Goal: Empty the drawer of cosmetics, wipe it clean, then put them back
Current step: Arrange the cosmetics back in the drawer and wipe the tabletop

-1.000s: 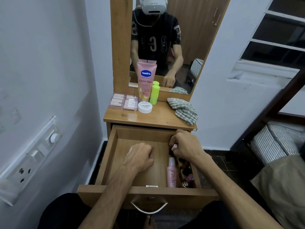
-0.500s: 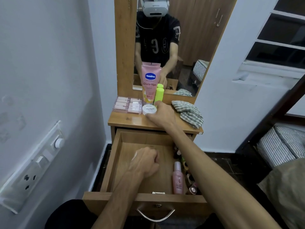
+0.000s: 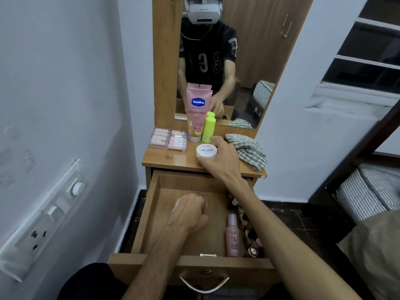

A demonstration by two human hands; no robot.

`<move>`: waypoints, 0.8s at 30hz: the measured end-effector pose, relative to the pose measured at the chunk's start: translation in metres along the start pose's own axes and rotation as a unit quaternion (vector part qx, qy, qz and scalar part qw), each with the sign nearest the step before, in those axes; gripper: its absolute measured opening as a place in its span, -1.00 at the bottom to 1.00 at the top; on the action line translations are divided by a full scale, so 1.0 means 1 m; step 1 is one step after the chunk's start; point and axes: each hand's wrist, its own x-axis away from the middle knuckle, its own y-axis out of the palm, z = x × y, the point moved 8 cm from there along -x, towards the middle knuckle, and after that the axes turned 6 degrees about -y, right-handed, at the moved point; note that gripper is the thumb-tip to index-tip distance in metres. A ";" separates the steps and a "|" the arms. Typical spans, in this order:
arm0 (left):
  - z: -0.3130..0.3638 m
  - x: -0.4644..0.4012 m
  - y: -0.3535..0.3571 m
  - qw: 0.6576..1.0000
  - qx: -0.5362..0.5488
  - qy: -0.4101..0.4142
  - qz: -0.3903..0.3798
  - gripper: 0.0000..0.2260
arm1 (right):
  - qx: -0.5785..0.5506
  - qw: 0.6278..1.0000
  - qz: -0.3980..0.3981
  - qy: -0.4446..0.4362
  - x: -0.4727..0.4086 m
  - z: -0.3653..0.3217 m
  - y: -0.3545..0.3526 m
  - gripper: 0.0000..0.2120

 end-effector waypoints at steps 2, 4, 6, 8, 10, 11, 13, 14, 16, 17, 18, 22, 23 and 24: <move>0.000 0.000 -0.001 1.000 -0.007 -0.004 0.008 -0.92 | -0.004 1.000 -0.011 -0.013 0.023 0.004 -0.014 -0.29; -0.002 0.000 -0.002 1.000 -0.011 -0.010 0.025 -0.95 | 0.012 0.999 -0.037 -0.020 0.047 0.010 -0.024 -0.30; -0.003 0.000 -0.002 0.999 -0.008 -0.016 0.036 -0.94 | 0.055 0.995 -0.077 -0.025 0.068 0.016 -0.026 -0.35; -0.002 0.001 -0.002 0.999 -0.002 -0.019 0.035 -0.91 | 0.113 0.986 -0.114 -0.040 0.084 0.018 -0.020 -0.41; -0.002 0.003 -0.002 0.999 0.000 -0.016 0.028 -0.85 | 0.170 0.972 -0.148 -0.067 0.093 0.016 -0.005 -0.47; -0.001 0.004 -0.002 1.000 -0.004 -0.015 0.026 -0.83 | 0.194 0.964 -0.164 -0.082 0.096 0.014 0.003 -0.49; -0.001 0.005 -0.001 1.000 -0.016 -0.019 0.016 -0.82 | 0.238 0.947 -0.191 -0.105 0.099 0.013 0.018 -0.52; -0.002 0.005 0.001 0.999 -0.022 -0.022 0.008 -0.81 | 0.261 0.938 -0.200 -0.111 0.100 0.014 0.024 -0.53; -0.003 0.006 0.006 0.999 -0.029 -0.027 -0.013 -0.79 | 0.295 0.926 -0.209 -0.113 0.101 0.017 0.032 -0.57; -0.004 0.006 0.009 0.999 -0.031 -0.030 -0.024 -0.79 | 0.303 0.921 -0.216 -0.111 0.101 0.018 0.035 -0.59; -0.005 0.005 0.011 0.998 -0.033 -0.031 -0.034 -0.79 | 0.312 0.917 -0.224 -0.110 0.101 0.020 0.038 -0.61; -0.003 0.003 0.014 0.997 -0.048 -0.028 -0.049 -0.78 | 0.338 0.905 -0.230 -0.116 0.100 0.023 0.042 -0.66; -0.004 0.003 0.014 0.997 -0.049 -0.028 -0.050 -0.77 | 0.335 0.907 -0.228 -0.116 0.099 0.023 0.041 -0.65; -0.004 0.002 0.014 0.997 -0.049 -0.028 -0.049 -0.77 | 0.330 0.909 -0.227 -0.114 0.099 0.023 0.040 -0.65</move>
